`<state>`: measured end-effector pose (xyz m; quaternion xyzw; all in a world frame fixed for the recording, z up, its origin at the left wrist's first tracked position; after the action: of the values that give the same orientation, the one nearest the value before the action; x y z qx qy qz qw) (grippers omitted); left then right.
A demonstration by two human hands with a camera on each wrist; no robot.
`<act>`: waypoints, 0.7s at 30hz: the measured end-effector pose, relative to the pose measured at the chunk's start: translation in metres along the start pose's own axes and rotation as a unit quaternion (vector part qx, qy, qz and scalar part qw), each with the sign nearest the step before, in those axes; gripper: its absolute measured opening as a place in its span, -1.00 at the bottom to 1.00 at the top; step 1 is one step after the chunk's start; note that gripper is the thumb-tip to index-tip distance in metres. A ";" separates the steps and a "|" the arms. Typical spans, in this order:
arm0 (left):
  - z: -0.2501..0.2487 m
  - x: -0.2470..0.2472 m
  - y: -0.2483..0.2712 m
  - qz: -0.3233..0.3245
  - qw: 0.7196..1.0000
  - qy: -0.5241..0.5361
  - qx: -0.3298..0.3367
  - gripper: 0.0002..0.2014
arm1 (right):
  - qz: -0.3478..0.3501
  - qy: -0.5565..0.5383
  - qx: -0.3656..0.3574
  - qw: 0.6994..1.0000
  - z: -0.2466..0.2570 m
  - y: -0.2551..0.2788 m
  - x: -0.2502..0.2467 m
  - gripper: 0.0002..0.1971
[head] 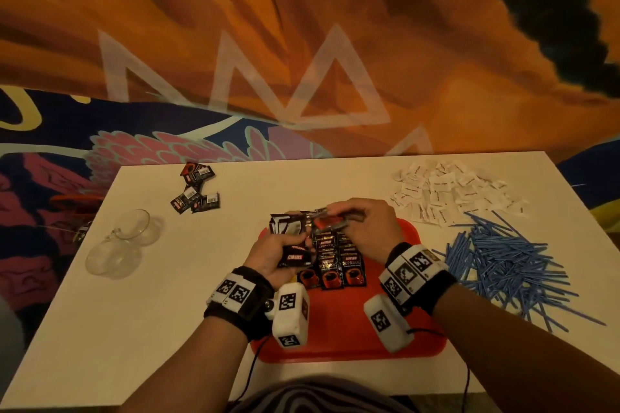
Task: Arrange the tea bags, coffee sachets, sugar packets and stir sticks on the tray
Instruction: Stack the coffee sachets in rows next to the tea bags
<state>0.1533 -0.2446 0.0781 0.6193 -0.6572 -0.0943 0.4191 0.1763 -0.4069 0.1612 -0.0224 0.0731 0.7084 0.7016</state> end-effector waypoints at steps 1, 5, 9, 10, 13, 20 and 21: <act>0.004 0.006 0.003 0.007 1.000 0.012 -0.013 -0.82 | 0.030 0.024 -0.028 0.999 0.004 0.004 0.005 -0.65; 0.006 0.020 0.008 0.035 0.999 0.006 -0.012 -0.58 | 0.122 0.167 -0.135 0.969 0.008 0.017 0.014 -0.60; 0.001 0.015 0.004 -0.014 0.996 -0.047 0.080 -0.55 | 0.096 0.067 -0.036 0.993 -0.016 0.013 -0.005 -0.52; -0.001 0.014 0.004 -0.028 0.992 -0.056 0.105 -0.58 | 0.091 -0.025 0.026 0.995 -0.025 0.013 -0.007 -0.54; -0.001 0.020 0.008 -0.042 0.985 -0.077 0.151 -0.62 | 0.108 -0.153 0.158 0.969 -0.041 0.020 -0.003 -0.71; 0.015 0.029 0.016 -0.021 0.987 -0.039 0.151 -0.56 | 0.173 0.200 0.049 0.963 -0.053 0.014 -0.005 -0.95; 0.017 0.027 0.017 -0.027 0.987 -0.047 0.153 -0.60 | 0.183 0.205 0.044 0.960 -0.054 0.015 -0.004 -0.95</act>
<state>0.1332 -0.2721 0.0903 0.6882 -0.6662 -0.0333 0.2854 0.1575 -0.4184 0.1093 -0.1224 0.2497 0.8009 0.5303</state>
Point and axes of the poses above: each hand's wrist, its own y-axis away from the middle knuckle, its own x-axis out of the palm, z = x × y, the point moved 9 cm from there along -y, towards the middle knuckle, and after that the axes turned 6 degrees about -y, right-handed, at the moved point
